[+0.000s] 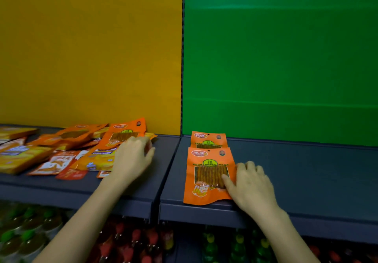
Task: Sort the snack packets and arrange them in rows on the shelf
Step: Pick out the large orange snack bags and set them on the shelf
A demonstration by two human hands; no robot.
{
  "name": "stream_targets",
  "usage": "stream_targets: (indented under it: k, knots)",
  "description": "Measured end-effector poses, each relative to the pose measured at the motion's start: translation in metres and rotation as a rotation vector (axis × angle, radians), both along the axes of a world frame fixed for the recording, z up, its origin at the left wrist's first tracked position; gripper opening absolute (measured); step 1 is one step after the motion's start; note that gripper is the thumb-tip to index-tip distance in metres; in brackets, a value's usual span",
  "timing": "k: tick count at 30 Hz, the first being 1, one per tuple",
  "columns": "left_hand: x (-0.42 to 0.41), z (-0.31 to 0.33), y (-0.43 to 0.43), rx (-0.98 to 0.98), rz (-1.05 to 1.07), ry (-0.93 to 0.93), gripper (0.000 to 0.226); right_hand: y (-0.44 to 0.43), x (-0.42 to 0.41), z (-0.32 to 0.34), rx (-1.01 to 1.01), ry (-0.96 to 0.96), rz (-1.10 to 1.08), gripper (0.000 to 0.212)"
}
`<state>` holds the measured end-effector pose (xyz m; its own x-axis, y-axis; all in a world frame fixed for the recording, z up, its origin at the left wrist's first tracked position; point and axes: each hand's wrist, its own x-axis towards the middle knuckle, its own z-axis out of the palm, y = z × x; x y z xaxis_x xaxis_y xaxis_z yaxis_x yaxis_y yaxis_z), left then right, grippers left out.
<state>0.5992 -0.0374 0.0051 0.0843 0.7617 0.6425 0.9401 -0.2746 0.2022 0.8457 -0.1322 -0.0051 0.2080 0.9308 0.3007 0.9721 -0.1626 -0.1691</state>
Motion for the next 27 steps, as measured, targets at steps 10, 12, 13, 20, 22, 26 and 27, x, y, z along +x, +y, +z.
stream_targets:
  k: [10, 12, 13, 20, 22, 26, 27]
  knots:
    - [-0.094, -0.002, -0.014, -0.02, 0.153, -0.138, 0.017, 0.049, -0.067, 0.034, 0.136, 0.151, 0.355, 0.033]
    - [-0.115, 0.0, -0.01, -0.036, 0.192, -0.129, 0.02, 0.066, -0.093, 0.037, 0.127, 0.165, 0.406, 0.032]
    - [-0.127, 0.001, -0.006, -0.04, 0.201, -0.125, 0.022, 0.074, -0.107, 0.038, 0.119, 0.175, 0.417, 0.032]
    - [-0.213, 0.017, 0.041, -0.112, 0.214, -0.058, 0.032, 0.137, -0.196, 0.043, 0.054, 0.248, 0.356, 0.043]
    - [-0.239, 0.022, 0.064, -0.17, 0.216, -0.056, 0.036, 0.155, -0.217, 0.045, 0.016, 0.225, 0.299, 0.051]
    - [-0.306, 0.034, 0.13, -0.318, 0.197, -0.107, 0.049, 0.205, -0.275, 0.048, 0.002, 0.214, 0.142, 0.062]
    - [-0.303, 0.034, 0.134, -0.368, 0.205, -0.123, 0.053, 0.206, -0.273, 0.048, -0.009, 0.207, 0.122, 0.067]
